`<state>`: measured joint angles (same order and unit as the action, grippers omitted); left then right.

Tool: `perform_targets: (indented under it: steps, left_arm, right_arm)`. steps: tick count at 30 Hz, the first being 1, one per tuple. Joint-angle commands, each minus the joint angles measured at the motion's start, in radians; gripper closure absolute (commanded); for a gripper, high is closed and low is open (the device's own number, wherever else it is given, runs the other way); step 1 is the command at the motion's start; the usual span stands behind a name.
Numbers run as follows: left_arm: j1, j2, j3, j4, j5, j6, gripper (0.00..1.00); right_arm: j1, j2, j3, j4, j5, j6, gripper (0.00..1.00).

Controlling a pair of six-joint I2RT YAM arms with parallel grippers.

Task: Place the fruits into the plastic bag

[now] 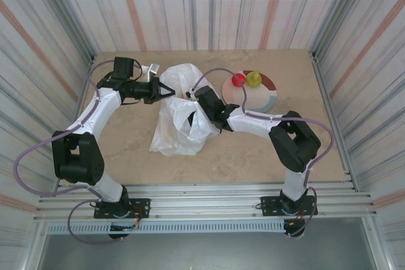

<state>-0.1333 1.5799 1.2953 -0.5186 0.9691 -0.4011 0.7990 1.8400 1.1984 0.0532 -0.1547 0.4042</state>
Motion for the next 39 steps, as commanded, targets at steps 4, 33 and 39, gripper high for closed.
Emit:
perform_targets:
  steps: [4, 33, 39]
  left_arm:
    - [-0.006, -0.041, -0.008, 0.006, 0.023, -0.003, 1.0]
    - [0.003, -0.041, -0.007, 0.002, 0.02, 0.001, 1.0]
    - [0.008, -0.041, -0.007, 0.002, 0.023, -0.001, 1.0]
  right_arm:
    - [0.003, -0.001, 0.012, 0.026, -0.059, 0.016, 0.31]
    - [-0.031, -0.186, -0.138, 0.094, -0.216, -0.028, 0.23]
    - [-0.051, -0.202, -0.171, 0.133, -0.295, -0.028, 0.3]
